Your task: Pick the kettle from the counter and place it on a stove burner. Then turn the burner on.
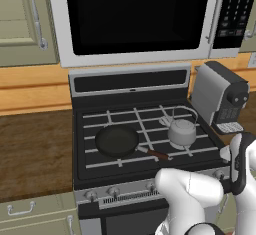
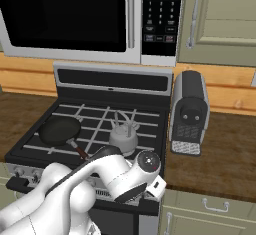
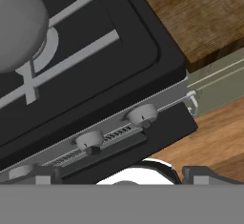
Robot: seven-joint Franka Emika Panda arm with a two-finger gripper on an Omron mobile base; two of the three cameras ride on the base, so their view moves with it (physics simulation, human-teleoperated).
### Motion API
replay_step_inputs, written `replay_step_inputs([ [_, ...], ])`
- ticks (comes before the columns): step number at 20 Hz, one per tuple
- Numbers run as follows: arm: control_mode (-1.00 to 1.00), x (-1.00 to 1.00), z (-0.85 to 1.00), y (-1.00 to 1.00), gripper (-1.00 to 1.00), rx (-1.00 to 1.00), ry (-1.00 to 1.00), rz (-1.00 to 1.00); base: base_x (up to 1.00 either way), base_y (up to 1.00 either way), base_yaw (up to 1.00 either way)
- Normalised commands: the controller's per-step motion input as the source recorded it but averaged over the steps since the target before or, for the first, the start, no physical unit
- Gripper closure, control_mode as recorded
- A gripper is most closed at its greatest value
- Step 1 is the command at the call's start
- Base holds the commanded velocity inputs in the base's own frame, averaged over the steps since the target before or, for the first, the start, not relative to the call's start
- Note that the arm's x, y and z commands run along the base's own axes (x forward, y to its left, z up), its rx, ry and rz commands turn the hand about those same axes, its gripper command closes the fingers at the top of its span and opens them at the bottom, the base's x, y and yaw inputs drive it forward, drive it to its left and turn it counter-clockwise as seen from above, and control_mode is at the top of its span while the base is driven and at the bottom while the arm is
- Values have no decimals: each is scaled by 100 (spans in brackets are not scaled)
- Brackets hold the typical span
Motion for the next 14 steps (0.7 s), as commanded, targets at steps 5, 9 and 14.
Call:
replay_step_inputs([
  [5,-100,5,-3,0,-100,0,0,12,0,0,0],
  [9,-100,0,-8,0,-100,0,0,9,0,0,0],
  [14,-100,0,-20,-1,-100,0,0,4,0,0,0],
])
